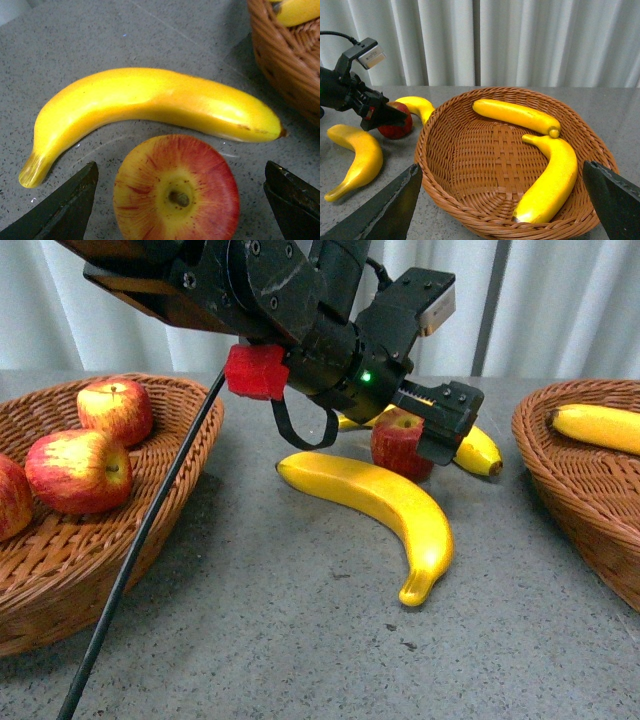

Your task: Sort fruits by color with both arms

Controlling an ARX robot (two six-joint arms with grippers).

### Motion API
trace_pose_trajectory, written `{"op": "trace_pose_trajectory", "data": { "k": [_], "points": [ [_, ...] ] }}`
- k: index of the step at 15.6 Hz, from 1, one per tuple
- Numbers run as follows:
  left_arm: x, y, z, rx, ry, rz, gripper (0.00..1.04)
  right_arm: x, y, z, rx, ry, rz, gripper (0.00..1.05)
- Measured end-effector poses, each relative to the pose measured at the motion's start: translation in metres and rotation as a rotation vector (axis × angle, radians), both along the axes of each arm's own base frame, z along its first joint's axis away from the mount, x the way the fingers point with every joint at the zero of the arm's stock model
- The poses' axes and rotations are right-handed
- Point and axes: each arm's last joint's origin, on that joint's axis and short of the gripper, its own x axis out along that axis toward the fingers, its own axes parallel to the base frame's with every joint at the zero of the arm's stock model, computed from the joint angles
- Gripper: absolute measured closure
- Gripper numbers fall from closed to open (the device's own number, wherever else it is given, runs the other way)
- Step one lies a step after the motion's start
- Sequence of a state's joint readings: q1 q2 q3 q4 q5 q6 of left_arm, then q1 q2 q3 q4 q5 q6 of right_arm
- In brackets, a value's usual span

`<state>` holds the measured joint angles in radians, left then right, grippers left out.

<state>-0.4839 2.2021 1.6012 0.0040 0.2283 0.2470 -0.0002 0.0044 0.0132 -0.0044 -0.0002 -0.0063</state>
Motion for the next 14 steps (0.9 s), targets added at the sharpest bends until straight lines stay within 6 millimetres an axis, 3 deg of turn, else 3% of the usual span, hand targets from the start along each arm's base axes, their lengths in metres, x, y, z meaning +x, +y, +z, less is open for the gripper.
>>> {"op": "trace_pose_trajectory", "data": {
  "k": [7,8,9,10,12,14],
  "points": [
    [0.025,0.0,-0.037,0.002,0.049,0.001,0.07,0.0,0.0,0.0,0.0,0.0,0.0,0.07],
    [0.025,0.0,-0.038,0.0,0.05,-0.001,0.15,0.0,0.0,0.0,0.0,0.0,0.0,0.07],
    [0.025,0.0,-0.037,-0.006,0.043,-0.004,0.29,0.0,0.0,0.0,0.0,0.0,0.0,0.07],
    [0.026,0.002,-0.037,-0.01,0.035,0.0,0.35,0.0,0.0,0.0,0.0,0.0,0.0,0.07],
    [0.022,0.009,-0.034,0.001,0.025,0.027,0.37,0.0,0.0,0.0,0.0,0.0,0.0,0.07],
    [0.016,0.025,-0.01,0.006,-0.044,0.103,0.37,0.0,0.0,0.0,0.0,0.0,0.0,0.07]
  ]
}}
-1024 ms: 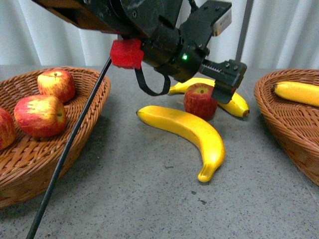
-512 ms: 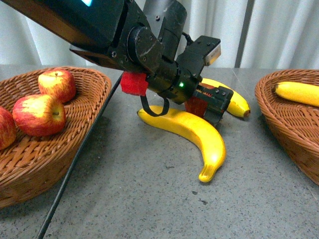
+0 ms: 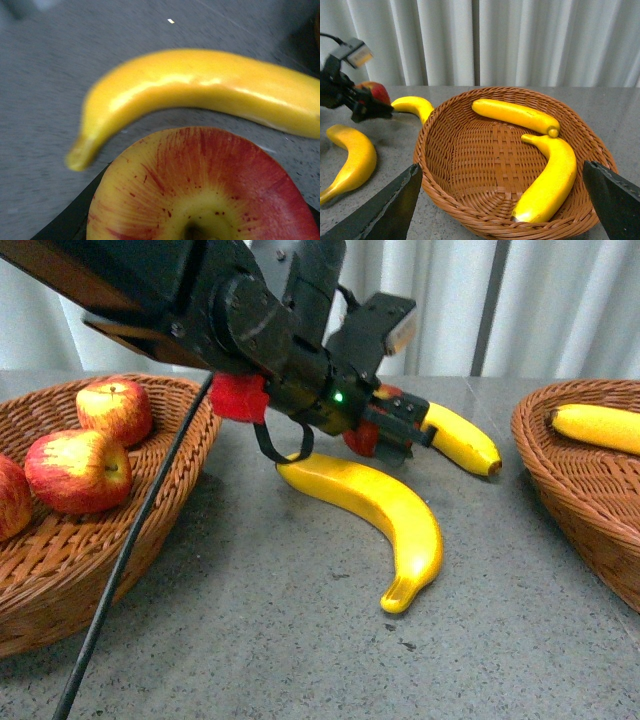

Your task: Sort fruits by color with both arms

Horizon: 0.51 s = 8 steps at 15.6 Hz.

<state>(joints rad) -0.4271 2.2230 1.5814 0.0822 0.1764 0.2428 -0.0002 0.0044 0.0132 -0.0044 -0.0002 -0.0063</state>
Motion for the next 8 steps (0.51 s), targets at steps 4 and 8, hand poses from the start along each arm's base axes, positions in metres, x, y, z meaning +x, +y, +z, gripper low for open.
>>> {"op": "trace_pose_trajectory", "data": {
  "k": [4,8],
  "points": [
    [-0.027,0.062,0.088,-0.069,-0.213,0.269,0.37,0.0,0.0,0.0,0.0,0.0,0.0,0.07],
    [-0.074,0.133,0.107,-0.107,-0.219,0.59,0.37,0.0,0.0,0.0,0.0,0.0,0.0,0.07]
  ]
}}
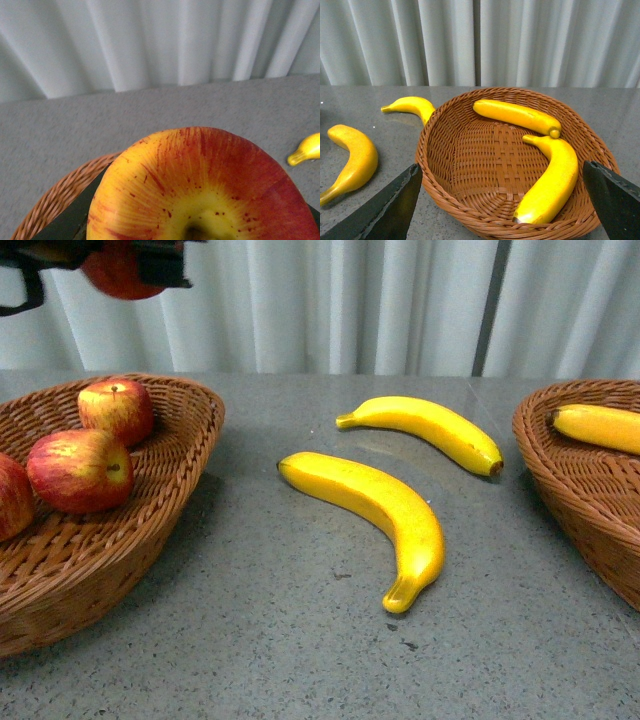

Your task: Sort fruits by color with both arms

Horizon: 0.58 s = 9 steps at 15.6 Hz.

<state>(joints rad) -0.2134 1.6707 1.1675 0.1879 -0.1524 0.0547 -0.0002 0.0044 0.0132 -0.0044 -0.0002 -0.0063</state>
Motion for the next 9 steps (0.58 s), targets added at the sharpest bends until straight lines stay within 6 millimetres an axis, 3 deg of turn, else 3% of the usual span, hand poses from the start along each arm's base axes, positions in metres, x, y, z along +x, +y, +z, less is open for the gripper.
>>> {"op": "trace_pose_trajectory", "data": {
  "k": [4,5,7,9],
  "points": [
    [-0.016,0.019,-0.034,-0.047,0.114,0.08,0.35,0.0,0.0,0.0,0.0,0.0,0.0,0.07],
    [-0.016,0.019,-0.034,-0.062,0.108,0.074,0.21,0.0,0.0,0.0,0.0,0.0,0.0,0.07],
    [-0.021,0.016,-0.019,-0.095,0.03,0.049,0.06,0.0,0.0,0.0,0.0,0.0,0.0,0.07],
    [-0.039,0.008,0.0,-0.116,-0.063,0.01,0.07,0.0,0.0,0.0,0.0,-0.001,0.0,0.07]
  ]
}}
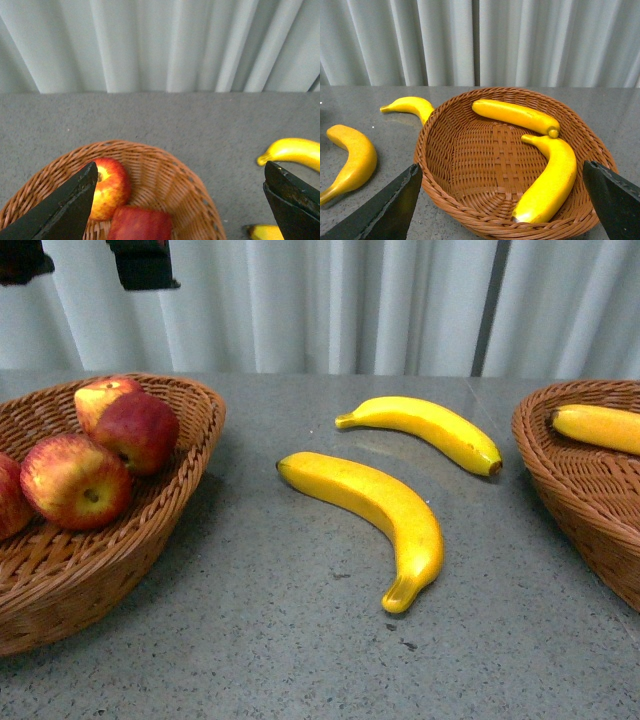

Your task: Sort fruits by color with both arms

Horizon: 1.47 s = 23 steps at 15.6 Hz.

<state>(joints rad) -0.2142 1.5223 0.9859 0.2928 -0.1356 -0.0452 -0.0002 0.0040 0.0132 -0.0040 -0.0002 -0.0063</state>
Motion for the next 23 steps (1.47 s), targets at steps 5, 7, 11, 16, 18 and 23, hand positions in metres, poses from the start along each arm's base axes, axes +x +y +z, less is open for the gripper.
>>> {"op": "trace_pose_trajectory", "data": {
  "k": [5,7,11,16,18,23],
  "points": [
    [-0.109,0.022,0.002,-0.004,-0.262,0.071,0.37,0.0,0.0,0.0,0.0,0.001,0.0,0.07],
    [-0.13,0.036,-0.018,-0.003,-0.27,0.086,0.61,0.0,0.0,0.0,0.0,0.001,0.0,0.07],
    [-0.159,0.051,-0.055,0.003,-0.244,0.076,1.03,0.0,0.0,0.0,0.0,0.001,0.0,0.07],
    [-0.185,0.07,-0.079,0.005,-0.236,0.092,1.03,0.0,0.0,0.0,0.0,0.001,0.0,0.07],
    [-0.192,0.069,-0.084,0.003,-0.238,0.072,1.03,0.0,0.0,0.0,0.0,0.001,0.0,0.07],
    [-0.208,0.069,-0.094,0.003,-0.237,0.07,1.03,0.0,0.0,0.0,0.0,0.001,0.0,0.07]
  ]
}}
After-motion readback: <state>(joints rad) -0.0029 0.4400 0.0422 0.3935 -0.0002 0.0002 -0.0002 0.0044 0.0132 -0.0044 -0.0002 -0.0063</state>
